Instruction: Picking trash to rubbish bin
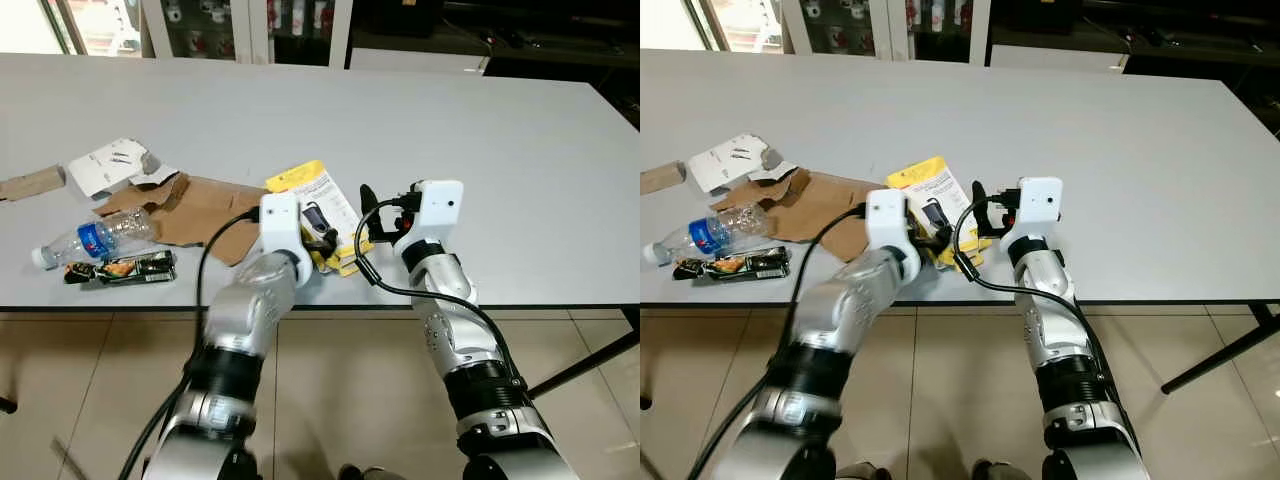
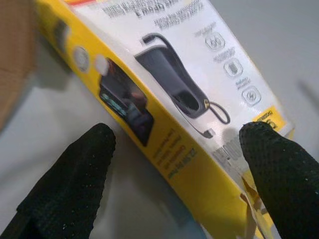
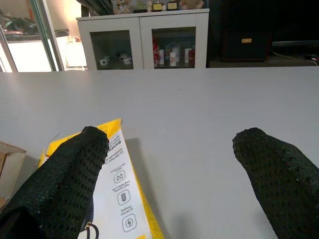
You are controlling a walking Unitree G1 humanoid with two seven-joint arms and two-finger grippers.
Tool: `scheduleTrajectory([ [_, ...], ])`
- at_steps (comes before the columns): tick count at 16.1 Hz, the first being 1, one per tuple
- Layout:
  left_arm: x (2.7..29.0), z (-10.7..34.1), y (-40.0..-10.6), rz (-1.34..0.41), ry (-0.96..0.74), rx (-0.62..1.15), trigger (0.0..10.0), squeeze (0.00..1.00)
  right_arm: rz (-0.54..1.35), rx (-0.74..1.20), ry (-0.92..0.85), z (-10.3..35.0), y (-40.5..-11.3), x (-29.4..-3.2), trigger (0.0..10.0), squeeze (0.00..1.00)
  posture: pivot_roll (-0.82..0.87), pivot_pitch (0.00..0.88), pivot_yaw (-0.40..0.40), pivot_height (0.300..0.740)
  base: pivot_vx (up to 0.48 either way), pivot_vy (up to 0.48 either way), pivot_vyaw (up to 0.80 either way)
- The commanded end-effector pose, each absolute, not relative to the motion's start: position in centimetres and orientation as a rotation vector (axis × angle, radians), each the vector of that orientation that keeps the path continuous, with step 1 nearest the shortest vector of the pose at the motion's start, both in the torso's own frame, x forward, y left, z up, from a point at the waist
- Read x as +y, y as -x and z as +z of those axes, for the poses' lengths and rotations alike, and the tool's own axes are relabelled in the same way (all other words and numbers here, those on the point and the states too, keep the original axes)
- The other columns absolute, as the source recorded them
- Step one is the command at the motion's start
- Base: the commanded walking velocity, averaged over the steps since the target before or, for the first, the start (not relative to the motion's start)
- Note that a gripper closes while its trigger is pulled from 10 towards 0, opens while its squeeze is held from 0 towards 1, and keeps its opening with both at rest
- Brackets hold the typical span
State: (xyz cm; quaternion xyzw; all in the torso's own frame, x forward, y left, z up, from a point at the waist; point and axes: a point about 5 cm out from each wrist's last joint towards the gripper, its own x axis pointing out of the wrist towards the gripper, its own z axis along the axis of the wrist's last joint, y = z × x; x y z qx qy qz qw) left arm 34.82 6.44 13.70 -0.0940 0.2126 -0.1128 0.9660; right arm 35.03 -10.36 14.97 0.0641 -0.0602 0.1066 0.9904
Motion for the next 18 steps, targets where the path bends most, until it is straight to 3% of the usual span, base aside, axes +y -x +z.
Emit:
scheduleTrajectory([
  [1, 5.9, 13.6, -35.0, -0.231, 0.163, 0.448, 10.0, 0.00, 0.213, -0.113, -0.131, 14.8, -34.9, -10.6, 10.0, 0.00, 0.00, 0.090, -0.038, 0.740, 0.000, 0.000, 0.00],
  [11, 9.2, 10.5, -35.0, -0.036, 0.045, 0.617, 10.0, 0.00, 0.230, -0.105, -0.135, 14.7, -34.8, -10.3, 10.0, 0.00, 0.01, 0.090, -0.036, 0.740, 0.000, 0.000, 0.00],
  [12, 9.2, 10.4, -35.0, -0.035, 0.047, 0.619, 3.0, 0.00, 0.231, -0.105, -0.135, 14.7, -34.8, -10.3, 10.0, 0.00, 0.00, 0.090, -0.035, 0.740, 0.000, 0.000, 0.00],
  [13, 9.2, 10.3, -34.9, -0.032, 0.053, 0.619, 0.0, 0.00, 0.232, -0.104, -0.135, 14.7, -34.8, -10.3, 10.0, 0.00, 0.00, 0.089, -0.036, 0.740, 0.000, 0.000, 0.00],
  [18, 9.0, 10.3, -35.0, -0.038, 0.065, 0.621, 0.0, 0.00, 0.239, -0.100, -0.142, 14.7, -34.8, -10.3, 10.0, 0.00, 0.00, 0.090, -0.035, 0.740, 0.000, 0.000, 0.00],
])
